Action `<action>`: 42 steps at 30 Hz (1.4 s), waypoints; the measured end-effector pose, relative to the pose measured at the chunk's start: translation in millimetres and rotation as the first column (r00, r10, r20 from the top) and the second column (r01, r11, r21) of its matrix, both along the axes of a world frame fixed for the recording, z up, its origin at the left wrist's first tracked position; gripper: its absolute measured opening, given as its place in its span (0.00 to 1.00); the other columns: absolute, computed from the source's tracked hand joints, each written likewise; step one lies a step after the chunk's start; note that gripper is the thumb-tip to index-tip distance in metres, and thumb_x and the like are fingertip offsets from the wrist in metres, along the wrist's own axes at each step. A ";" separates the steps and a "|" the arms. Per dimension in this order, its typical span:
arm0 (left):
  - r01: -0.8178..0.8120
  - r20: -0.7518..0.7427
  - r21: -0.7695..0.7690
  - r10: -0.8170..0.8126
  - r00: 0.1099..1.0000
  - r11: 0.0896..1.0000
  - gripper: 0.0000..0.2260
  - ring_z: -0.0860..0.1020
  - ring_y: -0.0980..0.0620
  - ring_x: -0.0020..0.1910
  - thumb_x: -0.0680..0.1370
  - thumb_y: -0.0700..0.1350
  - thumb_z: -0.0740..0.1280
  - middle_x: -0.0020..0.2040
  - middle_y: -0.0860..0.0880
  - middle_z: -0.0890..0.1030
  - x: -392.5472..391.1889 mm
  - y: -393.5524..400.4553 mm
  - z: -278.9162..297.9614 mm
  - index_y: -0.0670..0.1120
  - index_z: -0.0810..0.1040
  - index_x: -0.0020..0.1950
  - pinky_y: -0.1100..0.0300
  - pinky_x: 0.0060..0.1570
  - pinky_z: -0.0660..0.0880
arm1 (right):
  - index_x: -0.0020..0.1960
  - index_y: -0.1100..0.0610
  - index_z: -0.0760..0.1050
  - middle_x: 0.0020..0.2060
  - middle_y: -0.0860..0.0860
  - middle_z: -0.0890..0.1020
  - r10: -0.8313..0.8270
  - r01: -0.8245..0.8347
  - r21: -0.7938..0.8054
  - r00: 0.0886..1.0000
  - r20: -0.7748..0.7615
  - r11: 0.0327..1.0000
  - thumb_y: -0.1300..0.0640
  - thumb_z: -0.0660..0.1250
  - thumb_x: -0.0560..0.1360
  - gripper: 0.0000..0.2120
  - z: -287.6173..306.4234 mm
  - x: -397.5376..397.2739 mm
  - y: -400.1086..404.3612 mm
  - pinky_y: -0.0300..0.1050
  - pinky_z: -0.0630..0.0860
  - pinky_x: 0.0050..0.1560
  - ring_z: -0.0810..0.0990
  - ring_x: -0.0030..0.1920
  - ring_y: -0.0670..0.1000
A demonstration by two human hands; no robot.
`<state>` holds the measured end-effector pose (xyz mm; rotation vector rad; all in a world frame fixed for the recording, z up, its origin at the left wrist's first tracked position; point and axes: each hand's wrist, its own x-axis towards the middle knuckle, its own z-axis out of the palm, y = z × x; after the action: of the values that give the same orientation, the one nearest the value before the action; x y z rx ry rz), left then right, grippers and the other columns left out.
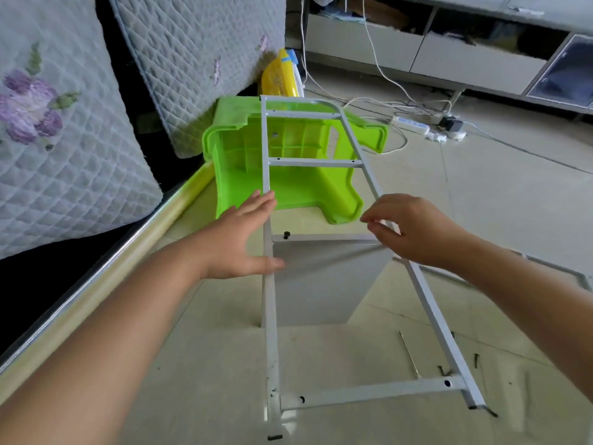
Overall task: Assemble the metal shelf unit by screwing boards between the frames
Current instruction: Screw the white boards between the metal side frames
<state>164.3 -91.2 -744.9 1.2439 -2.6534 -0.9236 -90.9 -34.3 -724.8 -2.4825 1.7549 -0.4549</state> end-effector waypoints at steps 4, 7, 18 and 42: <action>0.109 0.130 -0.264 -0.077 0.989 0.958 0.32 0.41 0.58 0.75 0.79 0.56 0.56 0.77 0.51 0.44 -56.1 27.9 11.2 0.44 0.46 0.77 0.60 0.73 0.43 | 0.44 0.68 0.81 0.38 0.61 0.82 -0.230 0.232 0.001 0.962 0.144 0.973 0.61 0.61 0.71 0.12 -25.1 -50.8 35.1 0.39 0.72 0.46 0.79 0.39 0.54; 0.150 0.160 -0.287 -0.107 0.981 0.946 0.29 0.45 0.53 0.76 0.80 0.55 0.50 0.77 0.47 0.47 -113.5 46.1 11.4 0.42 0.48 0.77 0.58 0.73 0.48 | 0.53 0.64 0.79 0.49 0.58 0.81 -0.525 0.498 0.212 0.845 0.097 0.841 0.63 0.61 0.76 0.11 -65.0 -81.3 60.8 0.47 0.74 0.53 0.79 0.49 0.57; 0.100 0.251 -0.389 0.001 0.968 0.916 0.28 0.47 0.50 0.76 0.81 0.54 0.49 0.77 0.44 0.47 -165.9 57.6 -11.1 0.40 0.48 0.76 0.55 0.72 0.47 | 0.59 0.59 0.66 0.61 0.57 0.74 -0.499 0.607 0.712 0.766 -0.405 0.354 0.63 0.59 0.77 0.11 -225.4 -68.2 121.9 0.46 0.72 0.56 0.75 0.60 0.57; -0.154 0.021 -0.532 0.195 0.981 0.833 0.23 0.76 0.42 0.60 0.73 0.52 0.63 0.60 0.40 0.77 -69.5 19.6 14.0 0.37 0.75 0.61 0.48 0.57 0.72 | 0.37 0.47 0.68 0.30 0.46 0.74 -0.348 0.397 0.075 0.678 0.648 0.915 0.59 0.69 0.72 0.12 -6.9 -10.9 5.7 0.31 0.66 0.33 0.71 0.27 0.38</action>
<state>94.8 -71.6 -730.9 1.3510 -2.5215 -0.0939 -101.7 -28.6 -731.6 -1.6276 1.9028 -1.2562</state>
